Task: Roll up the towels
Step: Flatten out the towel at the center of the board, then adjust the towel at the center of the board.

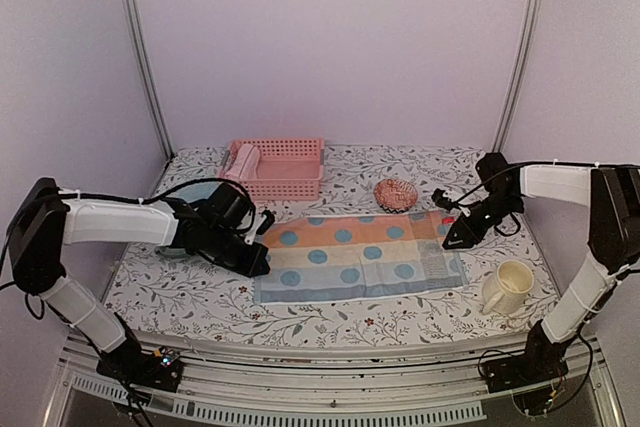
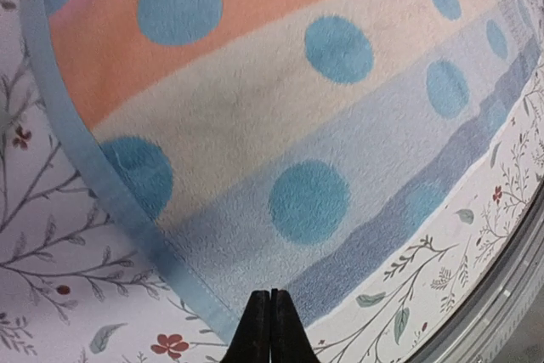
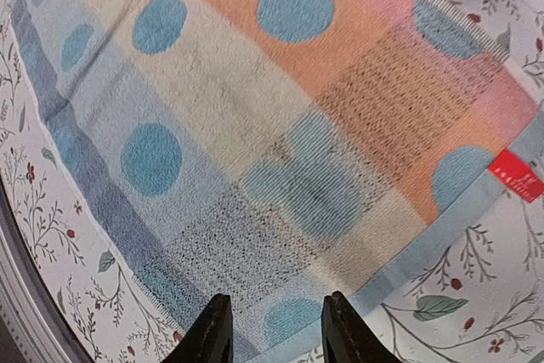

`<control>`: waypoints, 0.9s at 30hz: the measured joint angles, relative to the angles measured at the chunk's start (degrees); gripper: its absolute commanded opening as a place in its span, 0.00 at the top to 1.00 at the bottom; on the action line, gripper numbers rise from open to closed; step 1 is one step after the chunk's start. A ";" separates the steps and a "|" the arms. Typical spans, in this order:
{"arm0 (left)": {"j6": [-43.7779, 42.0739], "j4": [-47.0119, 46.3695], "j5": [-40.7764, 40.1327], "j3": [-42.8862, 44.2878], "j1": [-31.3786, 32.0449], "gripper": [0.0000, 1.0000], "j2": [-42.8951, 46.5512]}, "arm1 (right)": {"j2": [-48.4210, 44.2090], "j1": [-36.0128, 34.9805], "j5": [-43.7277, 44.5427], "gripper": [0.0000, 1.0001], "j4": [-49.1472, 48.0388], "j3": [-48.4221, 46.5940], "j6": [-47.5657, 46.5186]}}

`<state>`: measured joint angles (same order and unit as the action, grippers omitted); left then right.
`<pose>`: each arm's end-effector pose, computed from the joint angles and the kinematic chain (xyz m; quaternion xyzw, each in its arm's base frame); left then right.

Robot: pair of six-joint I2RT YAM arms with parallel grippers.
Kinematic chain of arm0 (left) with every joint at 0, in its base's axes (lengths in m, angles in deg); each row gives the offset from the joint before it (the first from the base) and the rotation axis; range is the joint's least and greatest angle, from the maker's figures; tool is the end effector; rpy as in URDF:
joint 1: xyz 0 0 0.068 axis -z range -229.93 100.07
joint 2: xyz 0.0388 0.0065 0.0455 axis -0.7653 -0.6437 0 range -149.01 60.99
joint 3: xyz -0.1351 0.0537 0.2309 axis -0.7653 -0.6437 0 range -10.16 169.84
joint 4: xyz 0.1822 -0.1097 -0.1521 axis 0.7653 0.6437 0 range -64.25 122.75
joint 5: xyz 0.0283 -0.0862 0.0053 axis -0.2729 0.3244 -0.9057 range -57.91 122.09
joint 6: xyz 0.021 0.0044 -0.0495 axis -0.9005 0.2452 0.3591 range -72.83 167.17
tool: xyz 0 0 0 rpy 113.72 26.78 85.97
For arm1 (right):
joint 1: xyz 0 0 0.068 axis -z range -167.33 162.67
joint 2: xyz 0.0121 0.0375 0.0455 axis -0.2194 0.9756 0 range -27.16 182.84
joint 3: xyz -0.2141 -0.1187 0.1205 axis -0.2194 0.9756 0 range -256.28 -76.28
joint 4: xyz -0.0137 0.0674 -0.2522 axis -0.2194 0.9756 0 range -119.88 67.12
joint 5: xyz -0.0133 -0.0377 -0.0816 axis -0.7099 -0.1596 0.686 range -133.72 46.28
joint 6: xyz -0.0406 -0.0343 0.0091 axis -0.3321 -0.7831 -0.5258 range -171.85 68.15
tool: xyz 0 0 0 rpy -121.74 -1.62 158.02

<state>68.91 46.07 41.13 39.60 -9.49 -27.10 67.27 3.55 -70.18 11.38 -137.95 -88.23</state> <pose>0.2227 -0.1971 0.1792 0.1769 0.9436 -0.2040 0.1915 0.3016 0.0645 0.1930 -0.4022 0.8767 0.1884 0.1849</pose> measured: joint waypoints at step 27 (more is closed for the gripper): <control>19.23 1.92 0.63 -16.06 16.74 1.00 7.65 | 0.13 -1.01 6.71 0.68 4.79 9.22 -14.01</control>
<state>88.14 47.99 41.76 23.54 7.26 -19.45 67.40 2.54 -63.47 16.16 -128.72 -102.24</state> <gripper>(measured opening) 0.004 0.342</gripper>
